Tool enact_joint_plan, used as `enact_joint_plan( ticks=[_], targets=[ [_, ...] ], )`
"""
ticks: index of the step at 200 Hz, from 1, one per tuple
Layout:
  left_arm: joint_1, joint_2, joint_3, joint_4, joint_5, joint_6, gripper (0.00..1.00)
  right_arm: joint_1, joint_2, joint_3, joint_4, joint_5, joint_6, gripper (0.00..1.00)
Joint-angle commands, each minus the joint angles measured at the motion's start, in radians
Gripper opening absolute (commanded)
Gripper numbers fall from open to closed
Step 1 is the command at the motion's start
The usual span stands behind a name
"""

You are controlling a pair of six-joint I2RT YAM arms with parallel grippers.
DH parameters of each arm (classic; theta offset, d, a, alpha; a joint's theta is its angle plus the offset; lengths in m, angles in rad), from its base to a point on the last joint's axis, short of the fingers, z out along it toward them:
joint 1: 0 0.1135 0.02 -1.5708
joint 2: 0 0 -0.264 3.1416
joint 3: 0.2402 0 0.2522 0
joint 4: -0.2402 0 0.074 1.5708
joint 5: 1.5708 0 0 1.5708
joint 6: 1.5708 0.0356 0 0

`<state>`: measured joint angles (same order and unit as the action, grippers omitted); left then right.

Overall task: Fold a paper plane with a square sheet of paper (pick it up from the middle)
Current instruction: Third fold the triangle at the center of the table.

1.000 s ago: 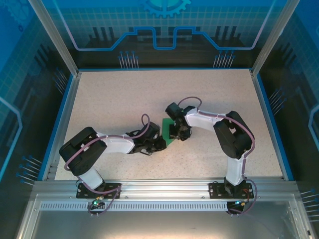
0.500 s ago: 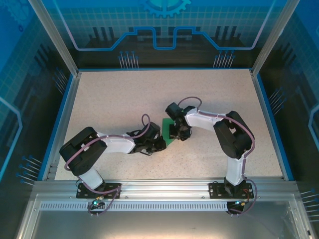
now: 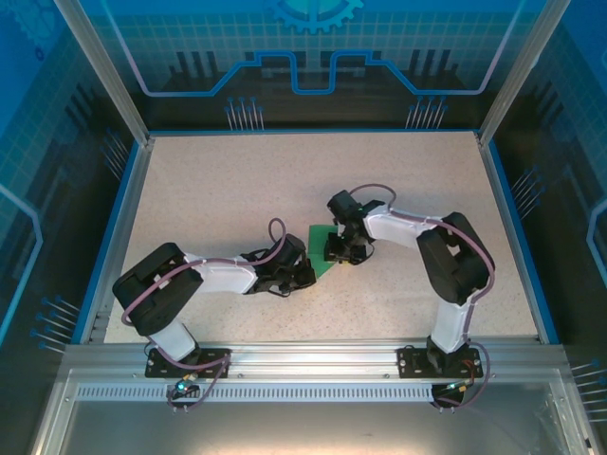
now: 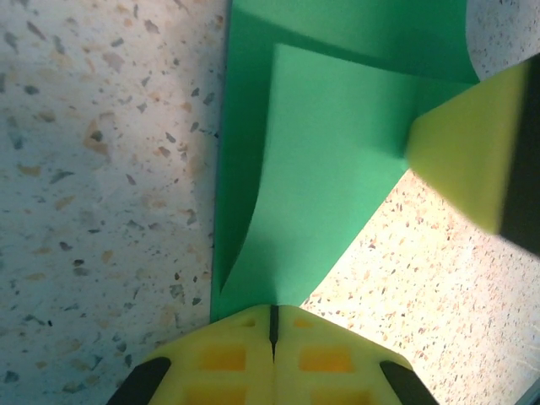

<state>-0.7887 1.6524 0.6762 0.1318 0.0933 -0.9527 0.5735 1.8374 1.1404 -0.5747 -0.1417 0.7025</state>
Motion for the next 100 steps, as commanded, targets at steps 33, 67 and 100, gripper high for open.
enact_joint_plan(
  ticks=[33, 67, 100],
  targets=[
    [-0.014, 0.047, -0.038, -0.123, -0.027, -0.011, 0.04, -0.068, -0.165, -0.11, 0.224, -0.282, -0.161, 0.21],
    [-0.014, 0.042, -0.036, -0.126, -0.029, -0.012, 0.03, -0.02, -0.143, -0.149, 0.259, -0.309, -0.161, 0.14],
    [-0.014, 0.035, -0.036, -0.132, -0.037, -0.015, 0.03, 0.024, -0.096, -0.146, 0.262, -0.297, -0.154, 0.11]
  ],
)
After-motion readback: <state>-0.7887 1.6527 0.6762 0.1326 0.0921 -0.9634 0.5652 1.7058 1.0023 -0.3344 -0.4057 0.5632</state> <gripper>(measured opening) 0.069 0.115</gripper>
